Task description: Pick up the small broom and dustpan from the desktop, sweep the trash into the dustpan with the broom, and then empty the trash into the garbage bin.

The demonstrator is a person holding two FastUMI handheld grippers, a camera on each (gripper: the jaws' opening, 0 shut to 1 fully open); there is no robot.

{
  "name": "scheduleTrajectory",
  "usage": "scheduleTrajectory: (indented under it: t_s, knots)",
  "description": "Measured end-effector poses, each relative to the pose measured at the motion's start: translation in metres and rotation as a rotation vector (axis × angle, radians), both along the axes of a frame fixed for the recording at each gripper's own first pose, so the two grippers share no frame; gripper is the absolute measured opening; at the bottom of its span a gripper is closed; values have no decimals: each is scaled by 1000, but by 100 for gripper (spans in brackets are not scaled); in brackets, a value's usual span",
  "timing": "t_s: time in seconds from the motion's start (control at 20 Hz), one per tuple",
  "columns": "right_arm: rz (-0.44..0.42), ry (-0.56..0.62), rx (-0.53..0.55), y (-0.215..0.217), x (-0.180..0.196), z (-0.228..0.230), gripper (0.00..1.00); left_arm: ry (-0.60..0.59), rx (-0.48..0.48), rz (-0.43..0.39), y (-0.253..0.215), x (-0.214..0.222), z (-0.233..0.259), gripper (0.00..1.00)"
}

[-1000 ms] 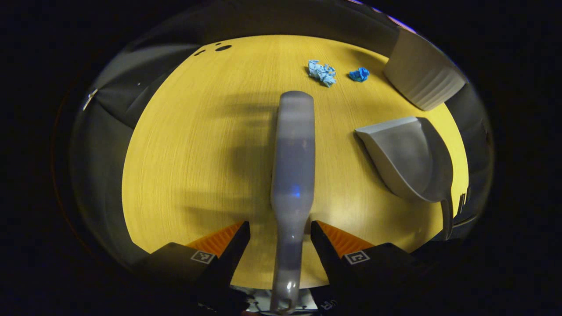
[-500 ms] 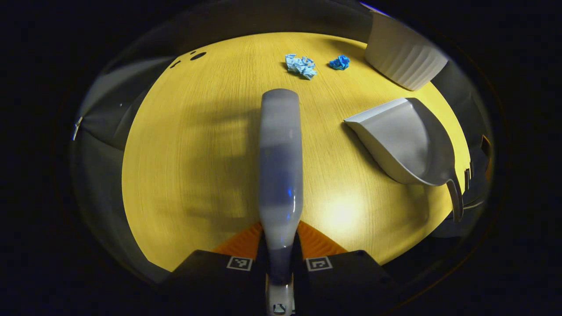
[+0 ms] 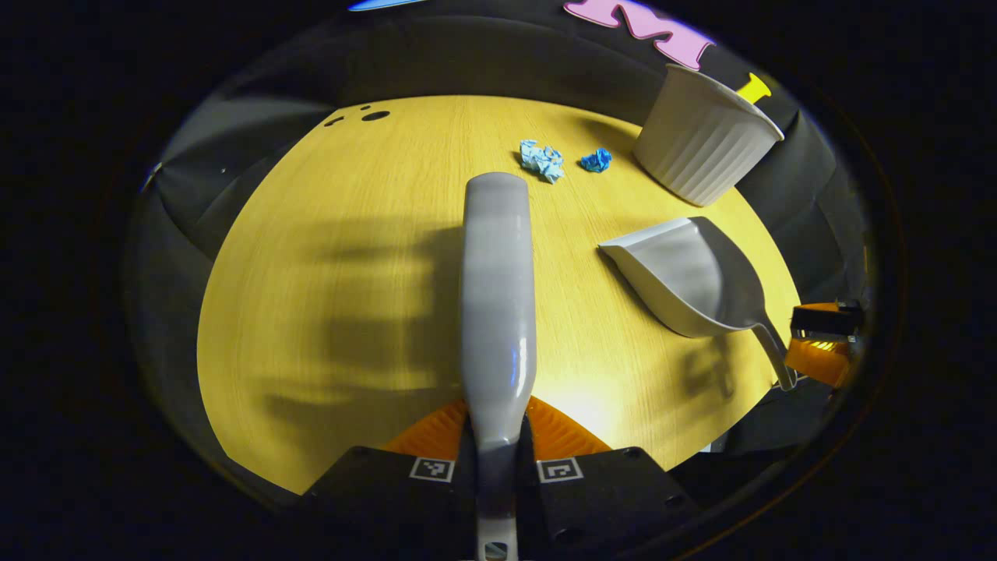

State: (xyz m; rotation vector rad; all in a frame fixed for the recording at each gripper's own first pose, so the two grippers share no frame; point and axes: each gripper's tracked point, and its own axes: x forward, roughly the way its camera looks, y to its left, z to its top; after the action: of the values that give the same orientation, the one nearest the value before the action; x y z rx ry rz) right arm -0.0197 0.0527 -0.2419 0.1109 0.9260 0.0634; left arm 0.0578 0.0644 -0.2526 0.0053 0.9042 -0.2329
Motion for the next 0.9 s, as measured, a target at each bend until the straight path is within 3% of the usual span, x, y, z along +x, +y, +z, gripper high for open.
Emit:
scheduleTrajectory:
  t_s: [0.05,0.15,0.35,0.4,0.55,0.6,0.75,0.85,0.9]
  knots:
    - [-17,12,-1,-1,0,-3,99,-21,15,-9,7,-2,7,27]
    - [-40,56,-6,1,0,-18,99,-58,37,-19,19,-7,22,24]
    - [-77,128,-46,-5,3,-53,99,-95,-9,-10,20,-16,44,24]
    - [-77,148,-61,-8,2,-62,99,-98,-22,-7,19,-17,48,27]
    - [-73,180,-104,-16,6,-78,100,-98,-61,6,16,-17,54,24]
    - [-69,188,-112,-16,8,-81,99,-98,-63,13,18,-16,55,27]
    - [-50,188,-115,-14,18,-82,100,-84,-46,29,24,-12,58,24]
    - [-46,193,-117,-15,23,-81,92,-71,-34,36,27,-7,59,24]
    - [-45,202,-114,-14,21,-82,81,-65,-27,38,27,-3,58,24]
